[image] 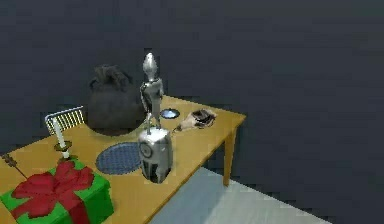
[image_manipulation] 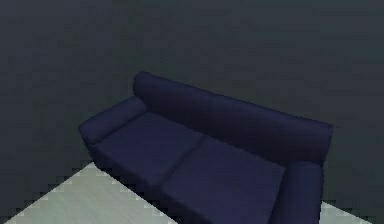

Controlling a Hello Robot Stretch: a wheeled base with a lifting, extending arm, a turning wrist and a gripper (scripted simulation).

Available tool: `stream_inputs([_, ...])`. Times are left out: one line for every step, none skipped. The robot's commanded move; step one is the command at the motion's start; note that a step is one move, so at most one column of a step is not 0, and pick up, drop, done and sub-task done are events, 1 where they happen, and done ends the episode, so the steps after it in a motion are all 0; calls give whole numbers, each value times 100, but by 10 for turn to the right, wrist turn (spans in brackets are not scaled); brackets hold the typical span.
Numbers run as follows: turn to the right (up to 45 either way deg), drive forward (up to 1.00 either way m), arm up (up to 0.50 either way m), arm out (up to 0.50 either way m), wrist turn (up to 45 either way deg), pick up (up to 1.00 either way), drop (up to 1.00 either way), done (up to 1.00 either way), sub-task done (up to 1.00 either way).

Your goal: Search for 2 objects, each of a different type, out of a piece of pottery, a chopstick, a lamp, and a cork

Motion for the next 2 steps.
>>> stream_inputs([-210,0,0,0,0,0,0,0,0])
stream_inputs([0,0,0,0,0,0,0,100,0])
